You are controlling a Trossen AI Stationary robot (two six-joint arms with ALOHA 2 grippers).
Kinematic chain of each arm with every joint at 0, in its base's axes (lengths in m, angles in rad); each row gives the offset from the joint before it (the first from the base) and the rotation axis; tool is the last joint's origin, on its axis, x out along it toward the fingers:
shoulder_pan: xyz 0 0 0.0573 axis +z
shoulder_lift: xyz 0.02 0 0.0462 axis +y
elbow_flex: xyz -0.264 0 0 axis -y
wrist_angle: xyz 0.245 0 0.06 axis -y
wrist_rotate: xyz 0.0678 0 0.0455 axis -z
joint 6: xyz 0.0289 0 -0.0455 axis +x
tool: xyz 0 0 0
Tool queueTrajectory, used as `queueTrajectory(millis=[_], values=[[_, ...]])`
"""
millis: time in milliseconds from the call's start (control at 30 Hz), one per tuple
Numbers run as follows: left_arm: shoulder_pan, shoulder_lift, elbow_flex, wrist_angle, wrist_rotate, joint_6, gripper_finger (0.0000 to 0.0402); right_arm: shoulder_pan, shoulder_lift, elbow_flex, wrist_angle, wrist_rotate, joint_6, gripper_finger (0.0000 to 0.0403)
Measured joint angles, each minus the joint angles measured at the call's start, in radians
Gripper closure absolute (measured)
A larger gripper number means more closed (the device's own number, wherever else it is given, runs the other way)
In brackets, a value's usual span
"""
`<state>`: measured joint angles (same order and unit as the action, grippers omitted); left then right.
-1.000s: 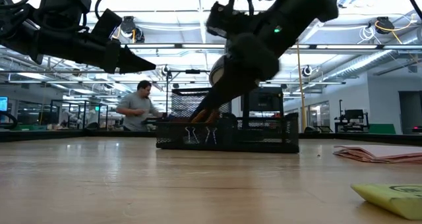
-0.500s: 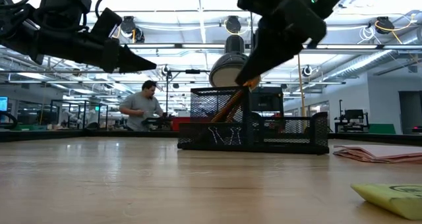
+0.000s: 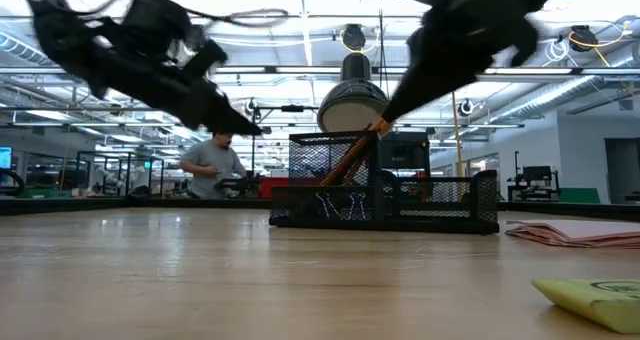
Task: Pick and place office supplies into organizer
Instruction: Adjust the black desk organizer
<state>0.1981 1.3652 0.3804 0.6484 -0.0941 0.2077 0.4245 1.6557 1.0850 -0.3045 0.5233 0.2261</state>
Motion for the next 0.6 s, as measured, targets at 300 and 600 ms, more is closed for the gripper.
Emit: queueTrajectory(millis=[300, 600], values=[[0.038, 0.303, 0.227, -0.026, 0.071, 0.007, 0.0371, 0.048, 0.034, -0.101, -0.008, -0.145, 0.179, 0.0403], [0.013, 0.334, 0.303, -0.148, 0.156, -0.004, 0.0371, 0.043, 0.032, -0.26, 0.137, -0.207, 0.276, 0.0403]])
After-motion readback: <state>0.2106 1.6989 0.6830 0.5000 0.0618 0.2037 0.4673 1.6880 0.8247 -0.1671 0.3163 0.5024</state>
